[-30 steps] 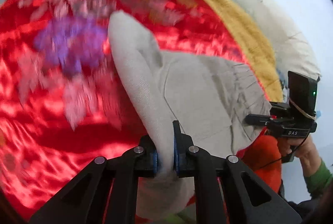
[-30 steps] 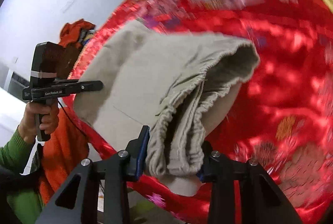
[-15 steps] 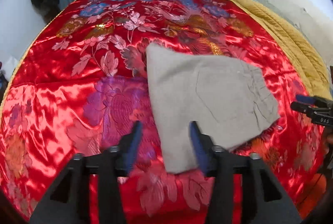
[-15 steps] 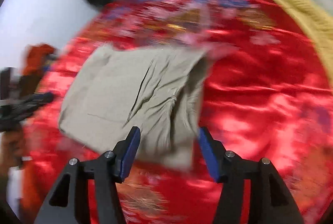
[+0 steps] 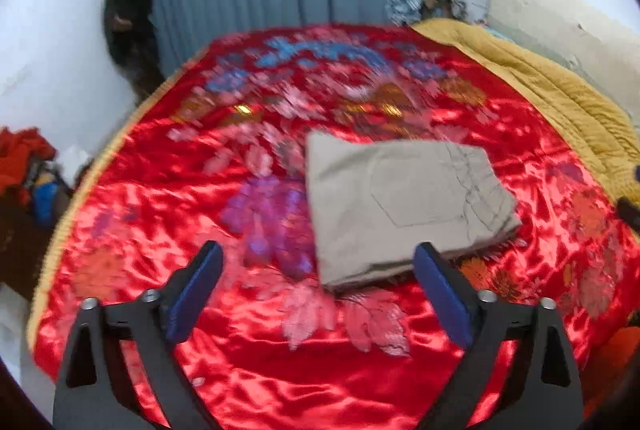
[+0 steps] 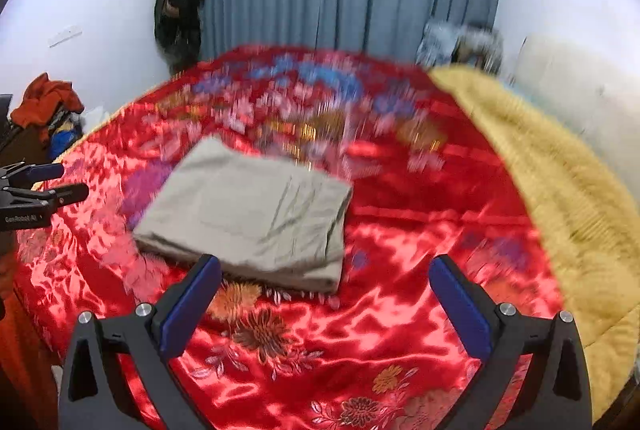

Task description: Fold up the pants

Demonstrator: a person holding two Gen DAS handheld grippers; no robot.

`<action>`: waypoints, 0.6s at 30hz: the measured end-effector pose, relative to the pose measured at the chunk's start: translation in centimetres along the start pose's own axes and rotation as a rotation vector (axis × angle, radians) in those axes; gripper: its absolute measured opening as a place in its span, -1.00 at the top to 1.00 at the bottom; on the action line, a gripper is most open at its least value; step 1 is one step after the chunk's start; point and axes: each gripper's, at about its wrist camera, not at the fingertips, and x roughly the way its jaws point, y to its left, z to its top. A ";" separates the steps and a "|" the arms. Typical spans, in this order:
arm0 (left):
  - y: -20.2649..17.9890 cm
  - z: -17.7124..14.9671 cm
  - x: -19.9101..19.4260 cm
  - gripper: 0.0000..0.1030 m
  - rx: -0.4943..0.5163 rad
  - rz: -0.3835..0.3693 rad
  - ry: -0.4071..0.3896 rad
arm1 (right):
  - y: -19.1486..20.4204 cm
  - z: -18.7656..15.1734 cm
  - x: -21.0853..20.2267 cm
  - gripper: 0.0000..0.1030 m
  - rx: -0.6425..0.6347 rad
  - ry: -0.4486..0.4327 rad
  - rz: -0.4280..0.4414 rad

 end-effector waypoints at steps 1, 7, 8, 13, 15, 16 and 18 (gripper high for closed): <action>0.0 0.0 -0.7 -0.91 0.000 0.019 -0.017 | 0.1 0.0 -1.2 -0.99 0.024 -0.043 -0.014; 0.4 -0.3 -4.1 -0.96 -0.029 0.097 -0.052 | 0.1 -0.6 -3.9 -1.00 0.149 -0.061 0.008; 0.4 -0.4 -4.4 -0.96 -0.028 0.099 -0.052 | 0.1 -0.7 -3.9 -1.00 0.159 -0.049 0.051; 0.2 -1.7 -5.6 -0.96 -0.019 0.116 -0.019 | 1.1 -1.4 -3.8 -1.00 0.157 0.067 0.031; 0.1 -2.3 -5.9 -0.96 -0.014 0.084 0.017 | 1.6 -1.7 -3.8 -0.99 0.163 0.123 0.012; 0.0 -2.7 -6.1 -0.96 -0.008 0.075 0.031 | 1.8 -2.0 -3.9 -1.00 0.169 0.144 0.008; -0.4 -3.6 -6.3 -0.96 0.003 0.059 0.052 | 2.2 -2.5 -4.2 -1.00 0.176 0.193 0.012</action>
